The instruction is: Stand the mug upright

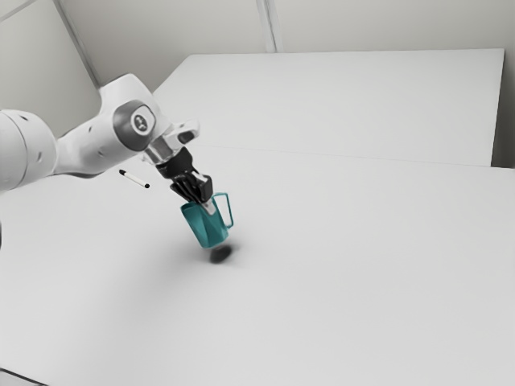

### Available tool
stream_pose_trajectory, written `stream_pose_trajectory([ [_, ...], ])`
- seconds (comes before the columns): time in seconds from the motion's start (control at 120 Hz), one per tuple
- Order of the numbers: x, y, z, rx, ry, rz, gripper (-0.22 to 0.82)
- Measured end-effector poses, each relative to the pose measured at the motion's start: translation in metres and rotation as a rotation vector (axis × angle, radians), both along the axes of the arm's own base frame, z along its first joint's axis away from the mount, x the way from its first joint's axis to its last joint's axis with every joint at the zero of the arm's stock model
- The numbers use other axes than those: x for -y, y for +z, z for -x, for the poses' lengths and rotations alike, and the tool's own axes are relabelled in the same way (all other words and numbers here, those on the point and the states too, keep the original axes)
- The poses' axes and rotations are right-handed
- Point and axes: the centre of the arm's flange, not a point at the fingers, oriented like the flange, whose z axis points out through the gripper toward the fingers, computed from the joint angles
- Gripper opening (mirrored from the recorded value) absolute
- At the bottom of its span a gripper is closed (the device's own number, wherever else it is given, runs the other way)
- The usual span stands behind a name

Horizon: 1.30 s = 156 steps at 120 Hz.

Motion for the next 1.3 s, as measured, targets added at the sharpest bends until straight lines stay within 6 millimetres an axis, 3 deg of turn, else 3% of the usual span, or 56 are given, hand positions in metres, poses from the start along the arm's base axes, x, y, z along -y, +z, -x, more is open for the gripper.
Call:
stream_pose_trajectory([
  [0.25, 0.01, 0.016, 0.007, 0.038, -0.076, -0.144, -0.18],
  [0.542, 0.039, 0.002, 0.036, 0.123, -0.112, -0.201, -0.18],
  [0.708, 0.039, -0.01, 0.046, 0.194, -0.142, -0.274, -0.18],
  [0.892, 0.029, -0.021, 0.041, 0.241, -0.127, -0.318, -0.18],
  [1.3, 0.034, -0.044, 0.033, 0.244, -0.099, -0.333, -0.18],
])
